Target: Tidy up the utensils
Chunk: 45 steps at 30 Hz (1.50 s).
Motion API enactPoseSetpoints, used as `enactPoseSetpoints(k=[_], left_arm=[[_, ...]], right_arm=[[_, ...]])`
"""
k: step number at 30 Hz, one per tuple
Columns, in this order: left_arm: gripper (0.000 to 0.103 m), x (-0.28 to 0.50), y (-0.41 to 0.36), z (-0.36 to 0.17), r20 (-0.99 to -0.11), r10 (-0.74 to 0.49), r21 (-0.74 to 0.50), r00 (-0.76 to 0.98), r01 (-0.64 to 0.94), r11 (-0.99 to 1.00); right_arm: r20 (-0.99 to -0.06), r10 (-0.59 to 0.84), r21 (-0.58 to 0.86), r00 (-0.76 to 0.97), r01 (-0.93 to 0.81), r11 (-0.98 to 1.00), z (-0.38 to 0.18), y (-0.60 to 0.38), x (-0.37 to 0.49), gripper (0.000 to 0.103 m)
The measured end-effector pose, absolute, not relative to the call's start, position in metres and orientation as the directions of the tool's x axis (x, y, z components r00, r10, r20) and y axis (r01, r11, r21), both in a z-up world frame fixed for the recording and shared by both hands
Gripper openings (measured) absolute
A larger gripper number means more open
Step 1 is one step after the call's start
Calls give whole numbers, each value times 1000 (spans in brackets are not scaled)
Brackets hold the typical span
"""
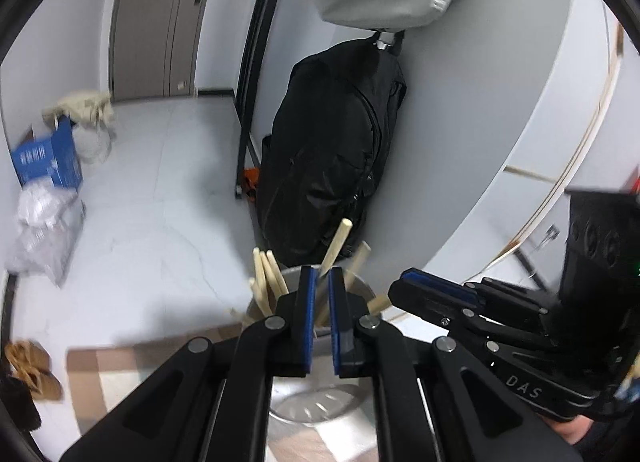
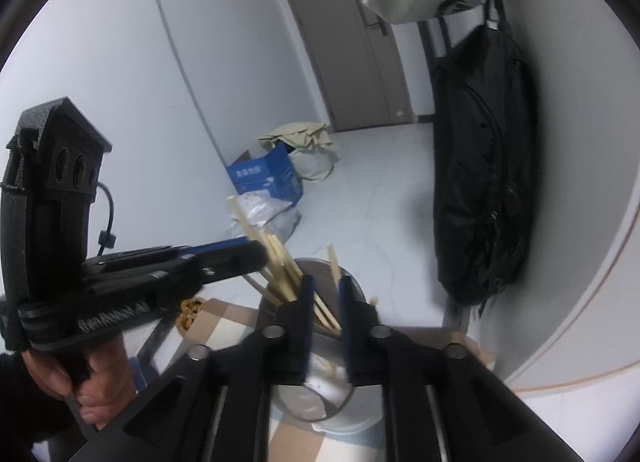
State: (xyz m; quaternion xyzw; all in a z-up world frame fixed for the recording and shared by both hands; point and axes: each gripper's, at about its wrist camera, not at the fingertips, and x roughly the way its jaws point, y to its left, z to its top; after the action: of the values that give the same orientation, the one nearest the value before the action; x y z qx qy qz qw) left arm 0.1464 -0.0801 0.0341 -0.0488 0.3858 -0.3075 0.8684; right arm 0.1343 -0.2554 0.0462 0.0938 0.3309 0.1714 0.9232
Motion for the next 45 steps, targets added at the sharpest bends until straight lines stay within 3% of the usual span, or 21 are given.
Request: enactPoseSetpoints(k=[2, 4, 5, 6, 7, 18, 22, 45], left_arm=[[12, 145, -73, 39, -644, -576, -352, 504, 473, 808], [28, 137, -69, 45, -638, -561, -343, 527, 458, 820], [34, 131, -66, 51, -628, -556, -339, 544, 452, 825], [47, 126, -63, 54, -619, -555, -338, 556, 449, 827], [56, 119, -60, 60, -605, -547, -332, 579, 440, 834], [88, 31, -56, 112, -495, -295, -156, 817, 251, 955], [102, 2, -55, 120, -448, -276, -158, 851, 228, 961], [102, -71, -42, 98, -477, -240, -134, 845, 200, 971]], right_arm=[[-567, 372, 311, 735, -227, 923, 49, -263, 127, 26], [-550, 365, 326, 751, -210, 922, 55, -269, 116, 28], [-542, 358, 327, 760, -202, 923, 58, -271, 110, 34], [-531, 346, 326, 773, -191, 926, 62, -273, 102, 45], [-520, 341, 326, 783, -187, 927, 66, -274, 96, 50], [-291, 318, 296, 902, -231, 927, 123, -256, -3, 101], [-247, 309, 222, 918, -257, 941, 135, -238, -40, 103], [-236, 262, 191, 936, -219, 957, 121, -229, -128, 103]])
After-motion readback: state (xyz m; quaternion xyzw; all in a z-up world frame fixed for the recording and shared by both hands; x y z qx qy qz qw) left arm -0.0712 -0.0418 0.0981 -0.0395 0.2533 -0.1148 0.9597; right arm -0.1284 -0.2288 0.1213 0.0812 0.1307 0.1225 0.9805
